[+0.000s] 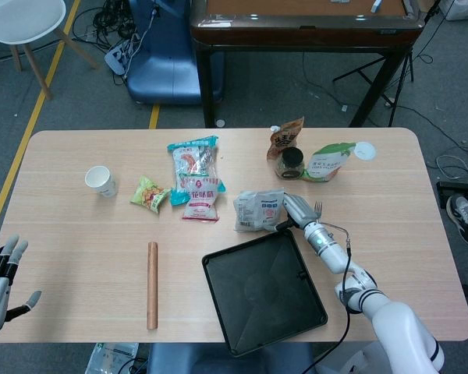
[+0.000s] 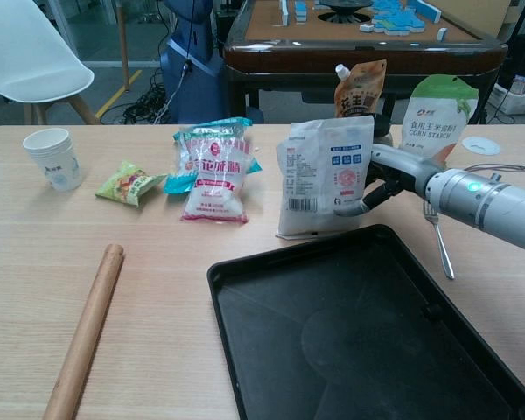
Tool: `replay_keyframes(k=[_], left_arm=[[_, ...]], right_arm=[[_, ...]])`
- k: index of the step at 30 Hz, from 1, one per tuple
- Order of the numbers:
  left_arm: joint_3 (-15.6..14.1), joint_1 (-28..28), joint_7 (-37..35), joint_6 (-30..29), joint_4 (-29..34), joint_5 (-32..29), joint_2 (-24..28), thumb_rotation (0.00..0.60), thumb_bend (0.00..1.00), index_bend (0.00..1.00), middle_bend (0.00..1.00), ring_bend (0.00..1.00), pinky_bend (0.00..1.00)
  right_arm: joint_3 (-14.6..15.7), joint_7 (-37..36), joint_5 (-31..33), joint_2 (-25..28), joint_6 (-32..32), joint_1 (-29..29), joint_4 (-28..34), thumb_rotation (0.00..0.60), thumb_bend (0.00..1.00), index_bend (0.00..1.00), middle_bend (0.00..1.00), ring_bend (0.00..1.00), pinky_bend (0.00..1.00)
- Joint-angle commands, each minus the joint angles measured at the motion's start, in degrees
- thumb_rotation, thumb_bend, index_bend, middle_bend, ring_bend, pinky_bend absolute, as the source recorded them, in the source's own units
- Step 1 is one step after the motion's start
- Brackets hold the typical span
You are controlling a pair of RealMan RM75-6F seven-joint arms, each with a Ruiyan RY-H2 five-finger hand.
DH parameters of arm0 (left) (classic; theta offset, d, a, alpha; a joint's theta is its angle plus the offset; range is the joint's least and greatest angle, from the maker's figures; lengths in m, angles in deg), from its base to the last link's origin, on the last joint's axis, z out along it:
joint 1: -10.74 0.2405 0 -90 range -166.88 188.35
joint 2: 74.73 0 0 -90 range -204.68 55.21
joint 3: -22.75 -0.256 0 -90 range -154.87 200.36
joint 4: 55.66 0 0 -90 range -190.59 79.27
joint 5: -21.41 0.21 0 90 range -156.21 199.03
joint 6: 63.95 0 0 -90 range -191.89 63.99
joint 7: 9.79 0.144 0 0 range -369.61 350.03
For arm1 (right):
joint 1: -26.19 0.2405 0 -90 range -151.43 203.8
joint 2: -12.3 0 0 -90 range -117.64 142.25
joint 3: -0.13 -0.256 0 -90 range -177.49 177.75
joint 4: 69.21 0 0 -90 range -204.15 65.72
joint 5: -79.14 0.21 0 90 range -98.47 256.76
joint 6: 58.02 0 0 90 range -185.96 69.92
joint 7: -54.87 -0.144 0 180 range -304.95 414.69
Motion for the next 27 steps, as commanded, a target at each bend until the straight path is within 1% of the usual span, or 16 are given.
replay_keyframes(k=[1, 8, 11, 15, 17, 20, 25, 27], left_arm=[[0.0, 0.0, -0.1, 0.0, 0.0, 0.1, 0.0, 0.6, 0.2, 0.07, 0.03, 0.09, 0.03], [-0.1, 0.2, -0.7, -0.2, -0.1, 0.2, 0.0, 0.6, 0.2, 0.07, 0.03, 0.09, 0.03], [-0.1, 0.2, -0.8, -0.4, 0.0, 0.3, 0.2, 0.6, 0.2, 0.07, 0.03, 0.09, 0.03], [-0.1, 0.3, -1.0, -0.5, 0.0, 0.3, 0.3, 0.6, 0.2, 0.07, 0.03, 0.09, 0.03], [0.0, 0.3, -1.2, -0.5, -0.1, 0.4, 0.2, 0.6, 0.2, 0.07, 0.03, 0.09, 0.03], [0.0, 0.4, -1.4, -0.6, -0.2, 0.4, 0.2, 0.6, 0.2, 0.07, 0.03, 0.09, 0.03], [0.0, 0.5, -1.8, -0.6, -0.5, 0.4, 0.2, 0.6, 0.2, 0.07, 0.03, 0.09, 0.03], [0.0, 0.3, -2.0, -0.4, -0.7, 0.4, 0.2, 0.6, 0.2, 0.07, 0.03, 0.09, 0.03]], right_arm=[[0.3, -0.2, -0.3, 0.0, 0.3, 0.3, 0.1, 0.6, 0.17, 0.34, 0.37, 0.23, 0.27], [-0.4, 2.0, 0.9, -2.0, 2.4, 1.2, -2.1, 0.6, 0.14, 0.35, 0.38, 0.23, 0.27], [-0.4, 2.9, 1.2, -2.9, 3.6, 1.6, -3.3, 0.6, 0.14, 0.39, 0.42, 0.27, 0.27], [-0.3, 3.4, 1.1, -3.6, 4.6, 2.4, -4.5, 0.6, 0.15, 0.49, 0.48, 0.34, 0.33], [0.0, 3.7, 0.8, -3.8, 4.9, 2.7, -4.9, 0.6, 0.19, 0.53, 0.52, 0.38, 0.36], [-0.1, 4.2, 0.9, -3.9, 4.9, 3.1, -5.7, 0.6, 0.27, 0.6, 0.58, 0.46, 0.44], [-0.8, 5.6, 1.5, -3.5, 3.5, 2.7, -6.4, 0.6, 0.38, 0.68, 0.66, 0.56, 0.6], [-0.7, 6.6, 1.5, -3.0, 2.4, 2.2, -6.5, 0.6, 0.46, 0.71, 0.69, 0.61, 0.68]])
